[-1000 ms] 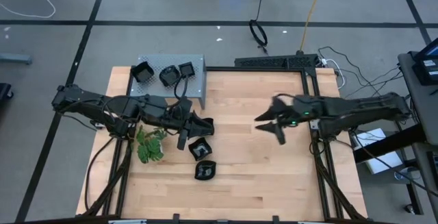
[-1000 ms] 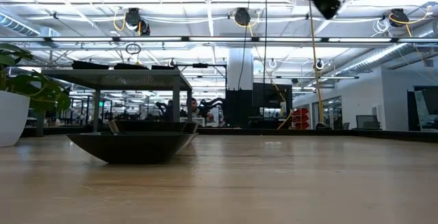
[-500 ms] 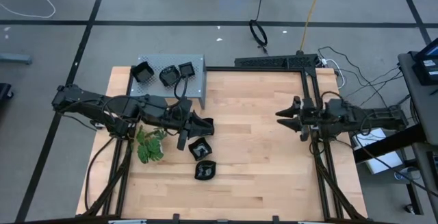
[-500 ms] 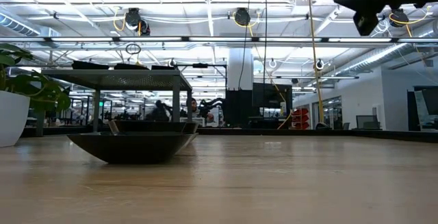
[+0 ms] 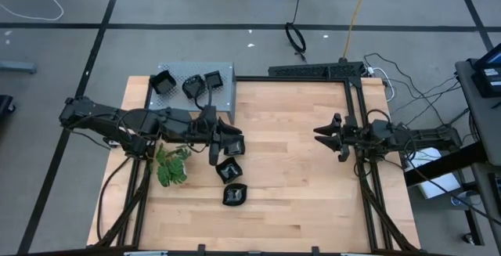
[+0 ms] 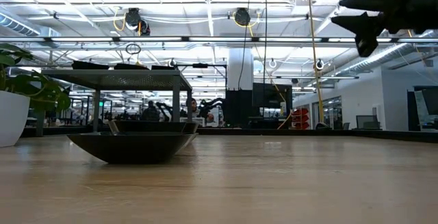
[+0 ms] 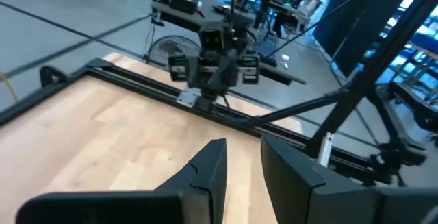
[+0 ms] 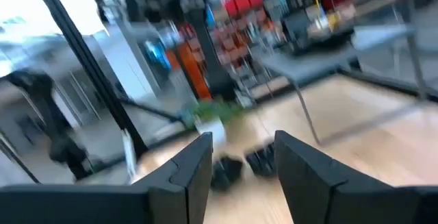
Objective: Pick & Place Mini shaped plates
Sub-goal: Stack the distorted square plate on top of the distorted plate on the shelf
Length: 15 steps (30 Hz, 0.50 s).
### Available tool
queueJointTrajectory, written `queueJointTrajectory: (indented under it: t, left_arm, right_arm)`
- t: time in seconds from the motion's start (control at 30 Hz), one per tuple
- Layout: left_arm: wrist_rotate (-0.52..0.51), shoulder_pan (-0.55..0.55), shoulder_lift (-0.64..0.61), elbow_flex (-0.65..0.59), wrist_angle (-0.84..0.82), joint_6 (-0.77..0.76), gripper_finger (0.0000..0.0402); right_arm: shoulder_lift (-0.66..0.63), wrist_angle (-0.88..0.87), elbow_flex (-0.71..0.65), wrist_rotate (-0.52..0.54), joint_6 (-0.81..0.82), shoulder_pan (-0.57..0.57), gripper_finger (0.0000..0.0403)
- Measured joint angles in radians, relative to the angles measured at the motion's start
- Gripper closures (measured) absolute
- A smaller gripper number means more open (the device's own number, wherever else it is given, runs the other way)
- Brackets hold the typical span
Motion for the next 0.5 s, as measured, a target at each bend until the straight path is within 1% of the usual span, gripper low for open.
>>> queueJointTrajectory:
  t: [0.13,0.17,0.2,0.23,0.3,0.33,0.5]
  left_arm:
    - [-0.010,0.000,0.000,0.000,0.000,0.024,0.0309]
    - [-0.010,0.000,0.000,0.000,0.000,0.029,0.0309]
    - [-0.010,0.000,0.000,0.000,0.000,0.029,0.0309]
    - [-0.010,0.000,0.000,0.000,0.000,0.028,0.0309]
    - [-0.010,0.000,0.000,0.000,0.000,0.028,0.0309]
    - [-0.010,0.000,0.000,0.000,0.000,0.028,0.0309]
    - [-0.011,0.000,0.000,0.000,0.002,0.028,0.0309]
  right_arm:
    - [0.003,0.302,-0.136,0.000,0.006,0.000,0.0259]
    - [0.004,0.356,-0.164,0.000,0.012,0.000,0.0259]
    - [0.007,0.448,-0.198,0.004,0.020,0.000,0.0259]
    - [0.002,0.490,-0.212,0.015,0.033,0.000,0.0259]
    - [0.002,0.486,-0.208,0.027,0.044,0.000,0.0259]
    - [0.008,0.454,-0.209,0.029,0.039,0.000,0.0259]
    - [0.011,0.474,-0.210,0.025,0.031,0.000,0.0259]
